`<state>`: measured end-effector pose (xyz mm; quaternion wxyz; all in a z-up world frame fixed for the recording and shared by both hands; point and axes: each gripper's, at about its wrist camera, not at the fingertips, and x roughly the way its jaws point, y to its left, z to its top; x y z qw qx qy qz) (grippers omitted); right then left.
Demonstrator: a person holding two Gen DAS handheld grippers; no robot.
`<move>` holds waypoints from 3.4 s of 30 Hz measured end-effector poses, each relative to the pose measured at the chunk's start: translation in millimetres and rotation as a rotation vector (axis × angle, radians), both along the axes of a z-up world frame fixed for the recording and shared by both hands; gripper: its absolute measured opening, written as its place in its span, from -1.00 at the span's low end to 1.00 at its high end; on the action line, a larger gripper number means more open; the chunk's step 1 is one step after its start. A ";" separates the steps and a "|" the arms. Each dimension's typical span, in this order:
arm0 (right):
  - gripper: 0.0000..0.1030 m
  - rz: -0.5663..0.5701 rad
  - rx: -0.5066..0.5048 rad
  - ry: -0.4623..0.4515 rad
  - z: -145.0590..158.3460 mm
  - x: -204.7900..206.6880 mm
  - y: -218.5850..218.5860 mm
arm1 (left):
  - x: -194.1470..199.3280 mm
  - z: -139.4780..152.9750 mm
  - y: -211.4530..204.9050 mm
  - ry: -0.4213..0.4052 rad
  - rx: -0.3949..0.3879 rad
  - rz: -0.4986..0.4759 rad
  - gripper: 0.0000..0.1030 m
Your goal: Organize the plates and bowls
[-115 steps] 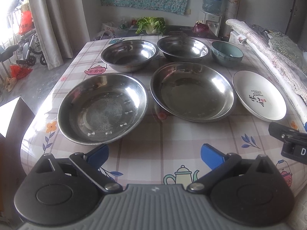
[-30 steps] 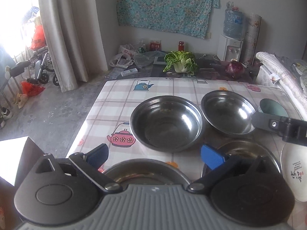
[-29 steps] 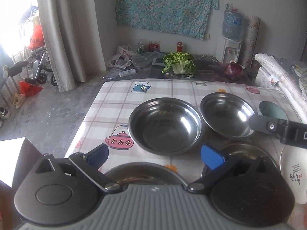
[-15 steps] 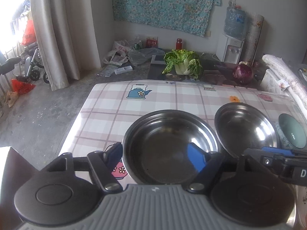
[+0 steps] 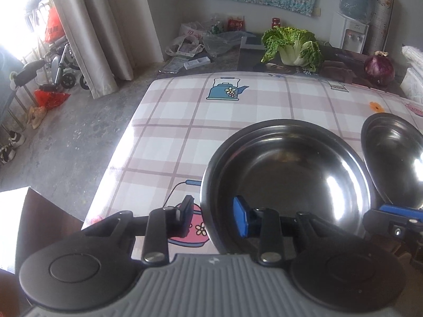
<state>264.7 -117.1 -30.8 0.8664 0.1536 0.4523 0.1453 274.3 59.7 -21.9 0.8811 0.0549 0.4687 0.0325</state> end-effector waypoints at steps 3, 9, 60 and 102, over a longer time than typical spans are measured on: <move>-0.58 -0.001 -0.003 0.009 -4.9 6.8 4.4 | -1.1 -1.6 6.6 0.005 -0.002 0.011 -0.33; -0.73 -0.016 0.055 0.066 -23.6 23.6 1.0 | 4.9 -5.7 19.4 0.031 -0.081 0.011 -0.60; -0.73 0.033 0.036 -0.101 47.1 -3.4 -11.4 | -13.9 81.0 -10.1 -0.122 -0.035 -0.022 -0.61; -0.59 -0.146 -0.114 -0.086 1.8 16.8 -149.5 | 16.5 18.6 -159.6 -0.024 0.011 -0.252 -0.58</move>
